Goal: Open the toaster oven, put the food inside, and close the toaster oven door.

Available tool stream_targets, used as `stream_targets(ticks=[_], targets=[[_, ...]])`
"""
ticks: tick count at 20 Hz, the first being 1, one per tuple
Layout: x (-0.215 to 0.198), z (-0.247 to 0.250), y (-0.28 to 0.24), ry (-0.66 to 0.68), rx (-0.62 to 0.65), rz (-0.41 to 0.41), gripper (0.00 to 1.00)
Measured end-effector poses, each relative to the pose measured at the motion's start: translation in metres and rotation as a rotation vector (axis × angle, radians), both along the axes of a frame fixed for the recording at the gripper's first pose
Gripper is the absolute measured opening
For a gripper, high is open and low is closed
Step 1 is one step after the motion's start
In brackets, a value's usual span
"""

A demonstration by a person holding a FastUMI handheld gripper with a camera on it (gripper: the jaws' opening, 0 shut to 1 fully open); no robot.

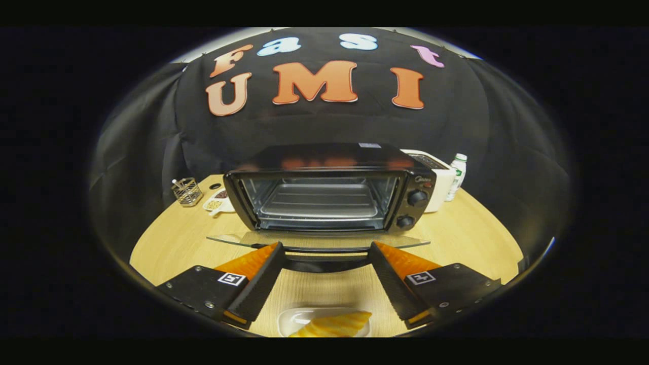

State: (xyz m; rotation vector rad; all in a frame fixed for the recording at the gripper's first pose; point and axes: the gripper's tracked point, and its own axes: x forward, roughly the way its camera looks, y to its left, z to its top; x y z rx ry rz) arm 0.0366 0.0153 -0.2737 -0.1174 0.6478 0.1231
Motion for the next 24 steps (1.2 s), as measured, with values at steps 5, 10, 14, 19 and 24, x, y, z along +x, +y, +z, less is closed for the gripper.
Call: stream_targets(ticks=[5,10,14,19,24], targets=[[-0.022,-0.027,-0.005,0.058,-0.021,-0.004,0.99],[-0.034,-0.048,-0.013,0.102,-0.02,-0.018,0.99],[-0.043,-0.077,-0.017,0.176,-0.019,-0.037,0.99],[-0.045,-0.084,-0.025,0.196,0.006,-0.079,0.99],[-0.066,-0.062,-0.038,0.157,0.037,-0.159,1.0]])
